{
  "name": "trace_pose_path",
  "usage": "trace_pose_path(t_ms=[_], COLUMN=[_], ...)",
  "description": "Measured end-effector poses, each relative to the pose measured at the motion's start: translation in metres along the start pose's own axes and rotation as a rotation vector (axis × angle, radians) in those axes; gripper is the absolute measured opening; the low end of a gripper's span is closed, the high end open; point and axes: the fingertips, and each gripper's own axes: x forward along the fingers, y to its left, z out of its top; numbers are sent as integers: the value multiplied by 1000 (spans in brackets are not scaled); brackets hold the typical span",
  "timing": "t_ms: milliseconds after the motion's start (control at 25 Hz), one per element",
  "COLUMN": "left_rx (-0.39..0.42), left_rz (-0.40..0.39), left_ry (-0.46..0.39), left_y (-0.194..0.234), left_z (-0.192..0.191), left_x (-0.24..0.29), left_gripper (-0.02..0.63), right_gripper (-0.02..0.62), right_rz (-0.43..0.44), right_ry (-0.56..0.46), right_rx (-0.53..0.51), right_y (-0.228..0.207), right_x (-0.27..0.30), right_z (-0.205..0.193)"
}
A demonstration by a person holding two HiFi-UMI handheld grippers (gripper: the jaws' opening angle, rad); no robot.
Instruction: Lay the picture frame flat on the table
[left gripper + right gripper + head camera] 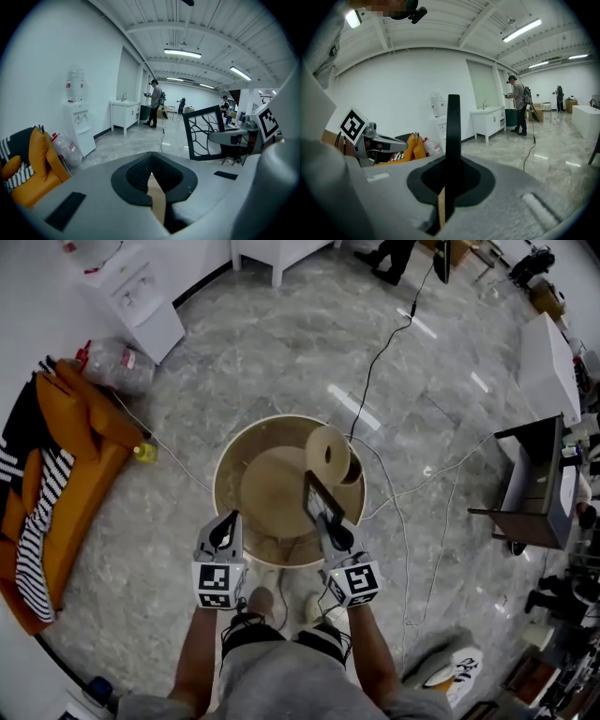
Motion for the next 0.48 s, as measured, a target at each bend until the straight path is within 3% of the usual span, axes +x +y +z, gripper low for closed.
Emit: trace_pose_path(t_ms=[480], left_rx=[-35], left_rz=[5], left_ry=[123], left_y=[59], left_z=[-94], left_x=[72], left_gripper=[17], right_gripper=[11], right_rz=[-1], right_ry=[140], right_rx=[61], right_y=[-12], right_x=[86], right_z=[-108])
